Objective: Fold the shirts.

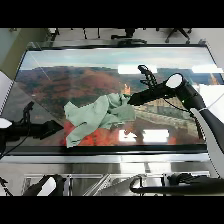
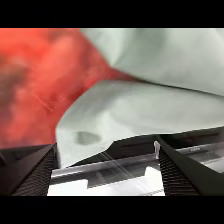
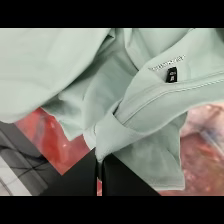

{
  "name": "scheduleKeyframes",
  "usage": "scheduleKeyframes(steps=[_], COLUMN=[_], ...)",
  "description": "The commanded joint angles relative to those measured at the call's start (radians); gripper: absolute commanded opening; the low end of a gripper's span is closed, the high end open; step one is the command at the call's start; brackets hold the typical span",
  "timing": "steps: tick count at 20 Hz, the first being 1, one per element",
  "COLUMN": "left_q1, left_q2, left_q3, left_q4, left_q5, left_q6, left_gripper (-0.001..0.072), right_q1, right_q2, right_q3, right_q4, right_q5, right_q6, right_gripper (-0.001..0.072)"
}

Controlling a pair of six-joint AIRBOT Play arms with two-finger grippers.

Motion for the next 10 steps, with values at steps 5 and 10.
scheduleKeyframes(steps=[5,10], left_q1=[-0.004,-0.12], left_q2=[-0.159,-0.309], left_q3=[-0.166,-0.114], left_q4=[-0.18,-0.184], left_q5=[0.101,0.144], left_q6=[0.128,0.132], left_gripper=[0.0702,0.0702], right_q1=[-0.001,-0.001], right_q2=[-0.003,-0.003], right_q3=[-0.001,-0.001], right_q4=[-0.008,-0.008], right_q5=[-0.007,-0.005], right_q6=[-0.03,-0.034], right_gripper=[0.002,0.002])
